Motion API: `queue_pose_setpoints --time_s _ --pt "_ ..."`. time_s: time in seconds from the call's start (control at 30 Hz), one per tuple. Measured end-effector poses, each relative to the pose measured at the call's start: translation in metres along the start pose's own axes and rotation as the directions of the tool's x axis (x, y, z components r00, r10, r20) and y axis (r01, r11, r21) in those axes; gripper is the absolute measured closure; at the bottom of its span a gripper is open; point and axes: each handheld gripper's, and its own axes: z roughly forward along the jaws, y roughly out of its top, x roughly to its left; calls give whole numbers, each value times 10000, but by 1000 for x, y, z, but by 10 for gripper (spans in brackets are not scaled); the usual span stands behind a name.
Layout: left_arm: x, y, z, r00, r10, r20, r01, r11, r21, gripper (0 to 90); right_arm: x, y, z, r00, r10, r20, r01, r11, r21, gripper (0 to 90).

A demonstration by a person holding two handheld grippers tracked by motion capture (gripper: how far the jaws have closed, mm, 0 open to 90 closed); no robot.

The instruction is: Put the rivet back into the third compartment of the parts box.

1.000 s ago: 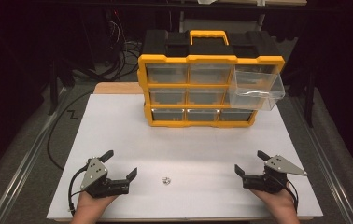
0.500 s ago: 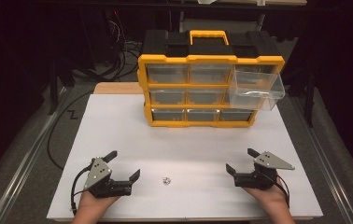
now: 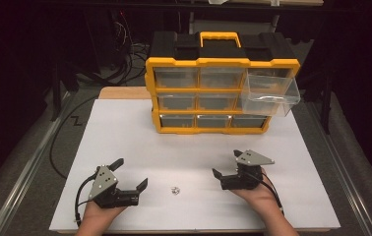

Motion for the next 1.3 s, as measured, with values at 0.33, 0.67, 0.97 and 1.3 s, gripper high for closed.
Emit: queue_pose_setpoints --time_s 0.33,0.67,0.97,1.3 --pt "0 0 0 10000 -39 -5 38 10000 -87 2 28 19 35 9960 -233 -866 238 9997 46 1" --pt "0 0 -2 10000 -34 29 35 9999 -165 3 56 31 59 9831 -228 -1817 300 9989 368 41" --pt "0 1 -2 9999 -45 98 48 9997 -243 2 74 36 70 9629 -191 -2690 387 9970 677 206" --pt "0 1 -3 9999 14 151 -10 9997 -226 3 84 35 68 9187 -543 -3911 1113 9860 1245 628"
